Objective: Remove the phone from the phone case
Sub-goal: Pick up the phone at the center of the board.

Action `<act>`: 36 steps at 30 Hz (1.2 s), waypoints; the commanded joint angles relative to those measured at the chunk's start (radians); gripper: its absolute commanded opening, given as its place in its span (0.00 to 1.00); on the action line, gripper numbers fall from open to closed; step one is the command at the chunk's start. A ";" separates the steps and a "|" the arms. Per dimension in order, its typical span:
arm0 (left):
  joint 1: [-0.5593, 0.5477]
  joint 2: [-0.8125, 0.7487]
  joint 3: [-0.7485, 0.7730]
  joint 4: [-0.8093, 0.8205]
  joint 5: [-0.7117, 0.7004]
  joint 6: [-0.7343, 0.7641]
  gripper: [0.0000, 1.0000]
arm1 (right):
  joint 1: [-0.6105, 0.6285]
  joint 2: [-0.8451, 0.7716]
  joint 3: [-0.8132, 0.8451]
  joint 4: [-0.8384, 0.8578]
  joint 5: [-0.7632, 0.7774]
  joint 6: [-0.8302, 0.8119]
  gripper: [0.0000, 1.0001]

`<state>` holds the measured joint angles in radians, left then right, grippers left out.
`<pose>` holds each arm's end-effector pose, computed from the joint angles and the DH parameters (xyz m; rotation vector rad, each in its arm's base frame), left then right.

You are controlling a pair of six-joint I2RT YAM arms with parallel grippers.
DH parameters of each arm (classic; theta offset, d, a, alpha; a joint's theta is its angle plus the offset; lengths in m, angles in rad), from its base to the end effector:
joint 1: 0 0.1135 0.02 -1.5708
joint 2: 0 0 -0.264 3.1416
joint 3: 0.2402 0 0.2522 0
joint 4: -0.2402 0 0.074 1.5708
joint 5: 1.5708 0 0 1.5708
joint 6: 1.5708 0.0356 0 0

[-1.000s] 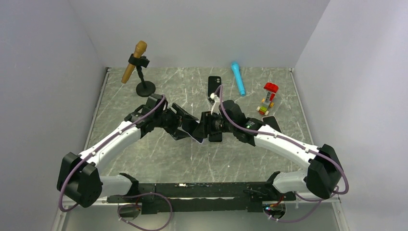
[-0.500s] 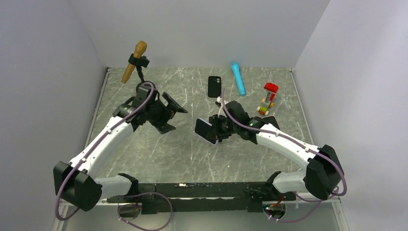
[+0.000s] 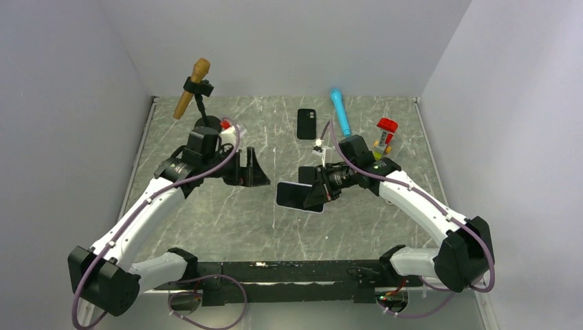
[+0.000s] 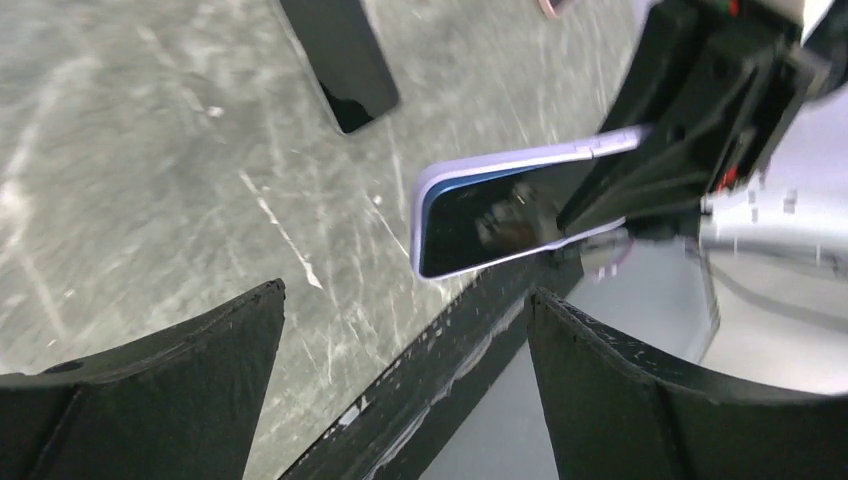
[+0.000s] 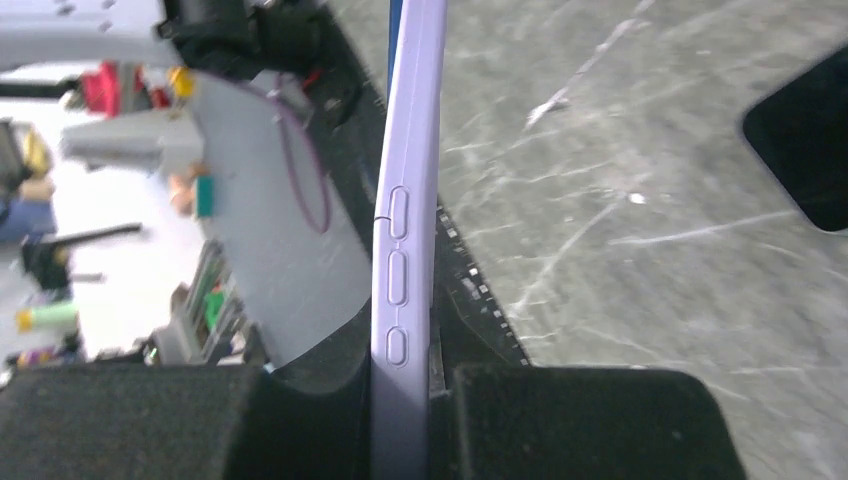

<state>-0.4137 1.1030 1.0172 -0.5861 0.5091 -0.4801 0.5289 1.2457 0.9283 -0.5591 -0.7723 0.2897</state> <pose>0.2058 -0.1093 0.3225 0.2155 2.3442 -1.0350 0.2040 0.1480 0.2678 -0.6647 2.4433 1.2951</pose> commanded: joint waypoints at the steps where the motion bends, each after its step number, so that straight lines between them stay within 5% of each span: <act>1: -0.074 0.025 0.001 0.044 0.261 0.224 0.92 | 0.002 0.022 0.095 -0.103 -0.278 -0.144 0.00; 12: -0.214 0.058 -0.059 0.085 0.440 0.252 0.88 | 0.013 0.044 0.142 -0.238 -0.477 -0.360 0.00; 22: -0.232 0.113 -0.028 0.149 0.635 0.170 0.40 | 0.055 0.108 0.210 -0.318 -0.459 -0.453 0.00; 26: -0.232 0.133 0.012 0.071 0.626 0.190 0.09 | 0.050 0.087 0.195 -0.213 -0.354 -0.347 0.01; 33: -0.231 -0.032 -0.015 0.159 0.442 0.088 0.00 | 0.029 -0.145 0.006 0.212 -0.073 0.101 0.76; 36: -0.224 -0.106 -0.047 0.317 0.334 -0.029 0.00 | 0.022 -0.230 -0.066 0.328 0.055 0.242 0.95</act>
<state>-0.6422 1.1198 0.9714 -0.5007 0.9565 -0.3748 0.5617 1.1294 0.9276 -0.4969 -0.9401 0.2649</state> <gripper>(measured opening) 0.204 0.875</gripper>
